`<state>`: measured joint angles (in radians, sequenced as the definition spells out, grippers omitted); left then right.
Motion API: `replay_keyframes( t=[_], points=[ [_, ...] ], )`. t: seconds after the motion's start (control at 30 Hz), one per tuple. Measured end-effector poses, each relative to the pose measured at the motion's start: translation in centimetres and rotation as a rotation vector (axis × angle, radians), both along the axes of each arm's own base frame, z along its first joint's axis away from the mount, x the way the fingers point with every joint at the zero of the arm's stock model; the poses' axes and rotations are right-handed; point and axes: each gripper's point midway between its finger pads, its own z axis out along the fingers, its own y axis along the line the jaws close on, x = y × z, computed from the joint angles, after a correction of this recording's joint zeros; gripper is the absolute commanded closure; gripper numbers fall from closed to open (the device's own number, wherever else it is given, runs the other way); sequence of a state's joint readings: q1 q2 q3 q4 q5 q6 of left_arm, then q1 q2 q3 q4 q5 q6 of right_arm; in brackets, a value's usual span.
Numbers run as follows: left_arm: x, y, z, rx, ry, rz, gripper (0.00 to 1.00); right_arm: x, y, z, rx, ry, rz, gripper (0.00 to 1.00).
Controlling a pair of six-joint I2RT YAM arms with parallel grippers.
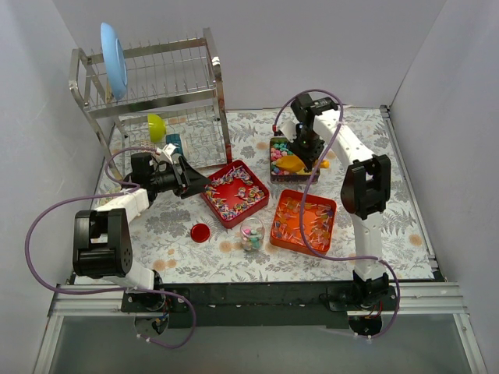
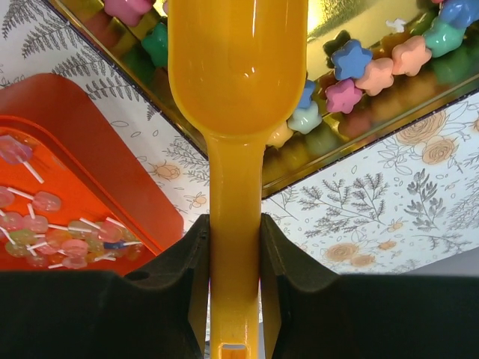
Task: Pack the candies
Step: Scoop the fake candies from the storage box.
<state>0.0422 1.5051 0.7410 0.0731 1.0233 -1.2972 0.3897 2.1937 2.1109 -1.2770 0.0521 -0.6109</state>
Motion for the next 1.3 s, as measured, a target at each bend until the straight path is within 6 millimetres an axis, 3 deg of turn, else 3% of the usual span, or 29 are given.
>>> replay_keyframes(
  t=[0.4,0.6,0.83,1.13,1.3],
  points=[
    [0.4,0.1,-0.5,0.005,0.005,0.011,0.34,0.0,-0.2,-0.2,-0.040,-0.007,-0.123,0.99],
    [0.4,0.1,-0.7,0.002,0.007,0.017,0.35,2.4,0.5,-1.5,-0.068,-0.035,-0.157,0.99],
    [-1.0,0.1,-1.2,-0.007,0.039,0.024,0.35,4.8,2.2,-3.7,-0.096,-0.084,-0.131,0.99],
    [-2.6,0.1,-1.3,0.017,0.019,0.006,0.35,7.8,5.0,-3.3,-0.116,-0.240,0.020,0.99],
    [-3.1,0.3,-1.9,0.039,0.029,-0.011,0.35,9.1,6.3,-4.9,-0.060,-0.279,0.063,0.99]
  ],
)
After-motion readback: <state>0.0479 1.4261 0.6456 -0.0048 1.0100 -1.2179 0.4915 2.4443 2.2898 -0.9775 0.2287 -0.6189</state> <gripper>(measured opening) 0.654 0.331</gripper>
